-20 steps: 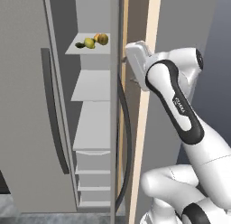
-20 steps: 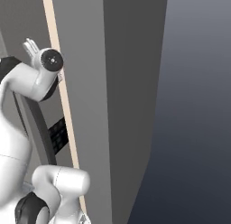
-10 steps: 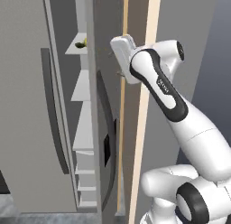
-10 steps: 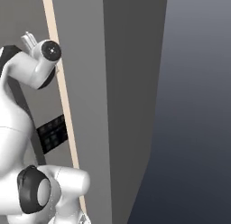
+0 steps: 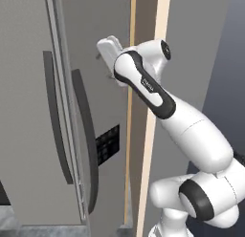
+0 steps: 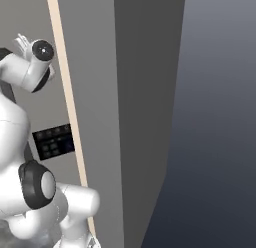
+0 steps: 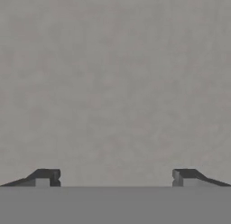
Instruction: Take the mango and lemon from the second highest rack and move them to the highest rack where the squashs are located, to maximize freezer space. Close the freezer door after rearranging.
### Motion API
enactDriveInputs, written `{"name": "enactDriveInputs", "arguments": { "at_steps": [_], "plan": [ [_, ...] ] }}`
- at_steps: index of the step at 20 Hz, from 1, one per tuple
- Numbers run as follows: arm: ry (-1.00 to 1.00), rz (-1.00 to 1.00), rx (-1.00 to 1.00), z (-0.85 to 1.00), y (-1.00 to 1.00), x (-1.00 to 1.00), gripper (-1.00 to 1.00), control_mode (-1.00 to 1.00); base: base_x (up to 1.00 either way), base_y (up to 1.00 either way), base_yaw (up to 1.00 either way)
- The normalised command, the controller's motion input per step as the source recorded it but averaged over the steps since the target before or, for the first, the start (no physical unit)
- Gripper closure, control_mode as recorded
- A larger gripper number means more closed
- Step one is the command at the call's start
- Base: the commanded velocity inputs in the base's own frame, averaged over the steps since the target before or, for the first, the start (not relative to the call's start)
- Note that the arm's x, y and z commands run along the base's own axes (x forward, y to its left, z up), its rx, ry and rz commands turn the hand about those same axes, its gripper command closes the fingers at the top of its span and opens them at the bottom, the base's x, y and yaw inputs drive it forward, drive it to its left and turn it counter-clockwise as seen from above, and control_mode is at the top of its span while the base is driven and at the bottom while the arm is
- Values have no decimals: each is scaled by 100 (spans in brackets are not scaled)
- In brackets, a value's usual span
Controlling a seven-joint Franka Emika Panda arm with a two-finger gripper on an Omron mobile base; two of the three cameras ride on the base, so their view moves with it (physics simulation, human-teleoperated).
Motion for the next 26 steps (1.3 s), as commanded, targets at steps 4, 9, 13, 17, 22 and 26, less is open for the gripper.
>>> {"name": "enactDriveInputs", "arguments": {
  "at_steps": [4,9,13,17,22,26],
  "plan": [
    [0,-24,-22,-3,48,42,-100,-100,0,0,0],
    [0,-43,-21,0,36,50,-100,-100,0,0,0],
    [1,-52,-9,0,16,56,-100,-100,0,0,0],
    [2,-44,-1,0,0,49,-100,-100,0,0,0],
    [1,-31,0,-5,-15,35,-100,-100,0,0,0],
    [0,-21,0,-14,-32,32,-100,-100,0,0,0]
  ]
}}
